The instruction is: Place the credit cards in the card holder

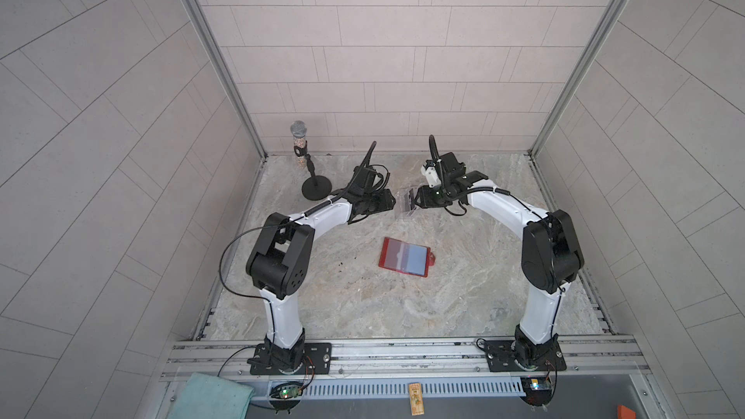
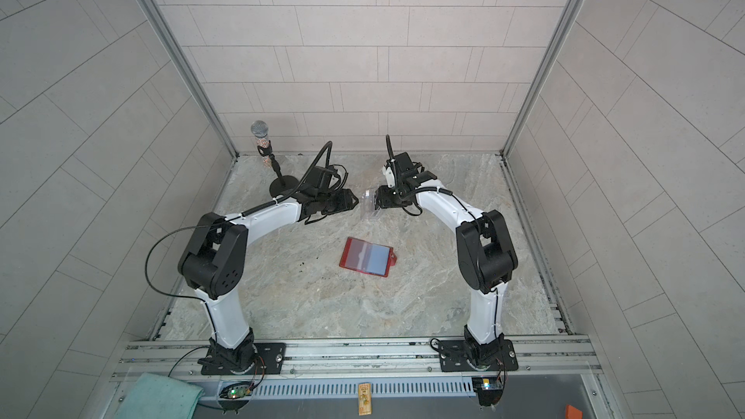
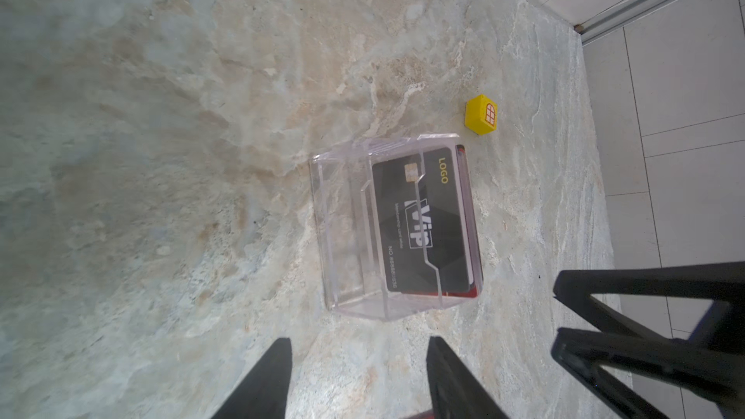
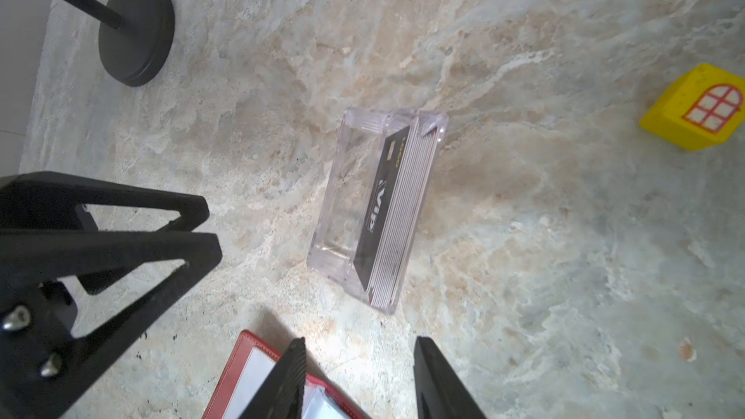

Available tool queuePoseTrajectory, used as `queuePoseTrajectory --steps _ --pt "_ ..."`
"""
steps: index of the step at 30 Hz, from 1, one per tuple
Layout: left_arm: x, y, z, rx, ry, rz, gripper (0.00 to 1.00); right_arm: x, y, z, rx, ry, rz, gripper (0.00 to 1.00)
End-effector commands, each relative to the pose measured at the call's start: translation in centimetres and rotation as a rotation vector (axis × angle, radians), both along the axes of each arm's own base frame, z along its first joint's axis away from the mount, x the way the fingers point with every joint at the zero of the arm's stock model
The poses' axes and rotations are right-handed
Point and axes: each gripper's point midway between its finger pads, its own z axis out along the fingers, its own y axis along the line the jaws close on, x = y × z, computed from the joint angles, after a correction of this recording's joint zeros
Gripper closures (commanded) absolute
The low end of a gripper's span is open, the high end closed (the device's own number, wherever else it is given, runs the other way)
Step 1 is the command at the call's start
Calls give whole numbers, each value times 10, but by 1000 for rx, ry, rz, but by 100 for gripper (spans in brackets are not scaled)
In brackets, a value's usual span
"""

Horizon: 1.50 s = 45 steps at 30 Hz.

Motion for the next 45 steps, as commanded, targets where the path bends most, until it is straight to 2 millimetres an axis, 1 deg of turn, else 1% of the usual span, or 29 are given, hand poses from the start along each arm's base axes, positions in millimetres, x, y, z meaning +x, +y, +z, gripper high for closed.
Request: queuePoseTrajectory --steps 1,6,10,19,21,27,36,40,45 --pt "8 -11 1 -24 26 -27 40 1 -3 -9 -39 57 13 54" --pt "26 -21 -9 -45 61 -28 39 20 -5 -17 -86 80 3 54" --pt "35 -26 -21 -55 99 -32 39 29 -9 -24 -117 93 -11 54" --pt "45 -25 -42 -40 144 -28 41 42 -10 -37 -156 122 -3 54" --pt "46 -25 -47 -38 155 -27 42 44 -10 -41 -162 129 -4 54" --pt "48 -20 -59 -27 181 -15 46 48 -6 -47 -169 155 13 55" --pt "39 -11 -78 8 222 5 52 45 -10 -59 -267 170 8 55" --pt "35 -9 -84 15 238 12 53 44 -8 -67 -292 185 14 55" --pt "31 -7 -88 20 250 14 53 45 -9 -72 -337 189 10 55"
